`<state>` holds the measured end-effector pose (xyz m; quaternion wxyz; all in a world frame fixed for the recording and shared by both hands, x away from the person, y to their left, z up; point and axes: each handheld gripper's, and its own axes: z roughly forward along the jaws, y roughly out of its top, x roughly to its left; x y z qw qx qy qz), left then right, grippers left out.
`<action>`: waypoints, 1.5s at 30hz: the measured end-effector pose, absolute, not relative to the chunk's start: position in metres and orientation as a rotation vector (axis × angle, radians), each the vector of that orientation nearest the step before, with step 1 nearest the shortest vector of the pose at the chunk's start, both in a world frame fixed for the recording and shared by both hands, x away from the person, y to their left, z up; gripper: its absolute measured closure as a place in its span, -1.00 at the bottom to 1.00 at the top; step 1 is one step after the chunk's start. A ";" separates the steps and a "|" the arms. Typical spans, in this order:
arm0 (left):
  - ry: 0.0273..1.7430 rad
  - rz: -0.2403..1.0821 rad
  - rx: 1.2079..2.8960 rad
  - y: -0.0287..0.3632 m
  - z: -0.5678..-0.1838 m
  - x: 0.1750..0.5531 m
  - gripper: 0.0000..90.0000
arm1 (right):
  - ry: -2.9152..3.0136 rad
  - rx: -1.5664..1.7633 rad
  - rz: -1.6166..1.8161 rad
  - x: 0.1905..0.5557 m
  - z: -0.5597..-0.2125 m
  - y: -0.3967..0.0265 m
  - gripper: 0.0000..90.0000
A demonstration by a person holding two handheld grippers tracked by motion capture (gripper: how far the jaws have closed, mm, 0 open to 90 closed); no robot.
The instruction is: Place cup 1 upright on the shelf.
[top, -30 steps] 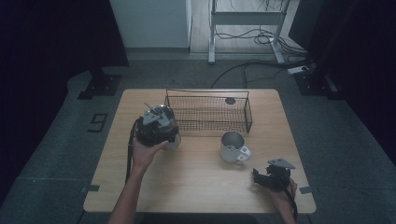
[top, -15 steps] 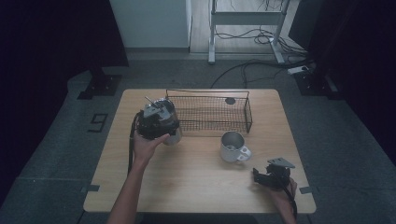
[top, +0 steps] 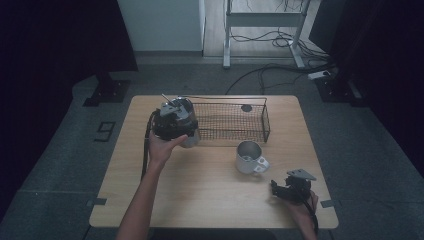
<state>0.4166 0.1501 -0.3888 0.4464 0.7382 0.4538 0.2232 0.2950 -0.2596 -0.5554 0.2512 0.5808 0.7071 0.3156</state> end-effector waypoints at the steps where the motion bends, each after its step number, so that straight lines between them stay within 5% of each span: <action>1: 1.120 0.551 1.833 0.148 -0.387 0.419 -0.91 | 1.923 1.582 0.859 0.295 -0.555 -0.260 -0.72; 45: 1.147 0.572 1.869 0.119 -0.373 0.480 -0.91 | 1.912 1.588 0.857 0.294 -0.556 -0.260 -0.71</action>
